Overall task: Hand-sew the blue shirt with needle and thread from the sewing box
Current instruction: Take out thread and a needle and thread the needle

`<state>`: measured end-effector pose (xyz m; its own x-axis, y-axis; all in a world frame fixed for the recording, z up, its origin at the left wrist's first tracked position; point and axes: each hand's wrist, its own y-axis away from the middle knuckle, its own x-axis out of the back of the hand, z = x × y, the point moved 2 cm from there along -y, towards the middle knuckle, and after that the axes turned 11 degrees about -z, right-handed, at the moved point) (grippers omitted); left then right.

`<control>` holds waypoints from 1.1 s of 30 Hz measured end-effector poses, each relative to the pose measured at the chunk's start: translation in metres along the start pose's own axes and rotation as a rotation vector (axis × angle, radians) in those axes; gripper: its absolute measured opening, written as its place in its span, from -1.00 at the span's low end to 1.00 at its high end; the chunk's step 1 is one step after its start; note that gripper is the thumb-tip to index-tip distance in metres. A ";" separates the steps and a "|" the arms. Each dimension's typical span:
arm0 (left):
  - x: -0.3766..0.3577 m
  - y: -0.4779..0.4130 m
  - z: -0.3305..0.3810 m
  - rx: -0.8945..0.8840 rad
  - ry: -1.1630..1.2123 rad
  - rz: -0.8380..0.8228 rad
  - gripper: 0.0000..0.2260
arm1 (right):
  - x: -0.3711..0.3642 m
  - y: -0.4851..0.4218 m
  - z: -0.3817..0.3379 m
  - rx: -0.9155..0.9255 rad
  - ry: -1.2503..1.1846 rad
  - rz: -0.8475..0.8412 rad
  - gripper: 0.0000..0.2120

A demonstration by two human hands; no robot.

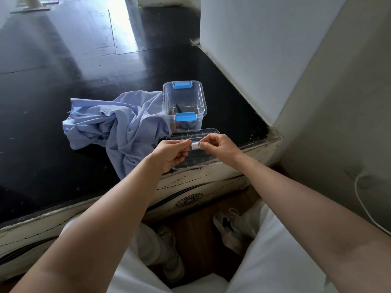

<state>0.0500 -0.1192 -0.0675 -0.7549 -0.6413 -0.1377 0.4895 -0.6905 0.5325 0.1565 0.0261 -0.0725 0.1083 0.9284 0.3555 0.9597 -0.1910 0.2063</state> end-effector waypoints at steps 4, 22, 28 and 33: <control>-0.003 0.002 0.000 -0.043 0.046 0.029 -0.90 | -0.002 -0.002 -0.001 -0.006 -0.003 0.016 -0.82; -0.009 0.012 0.005 -0.238 -0.025 0.155 -0.80 | -0.021 -0.010 -0.016 -0.126 -0.570 -0.123 -0.71; -0.009 0.011 -0.001 -0.253 -0.076 0.175 -0.82 | -0.017 -0.007 -0.012 -0.081 -0.430 -0.011 -0.82; -0.007 0.011 -0.001 -0.264 -0.185 0.173 -0.92 | -0.006 -0.007 -0.010 -0.064 -0.501 0.242 -0.84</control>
<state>0.0610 -0.1230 -0.0616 -0.7055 -0.7014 0.1019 0.6944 -0.6552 0.2977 0.1467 0.0183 -0.0666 0.4488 0.8906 -0.0738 0.8761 -0.4222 0.2326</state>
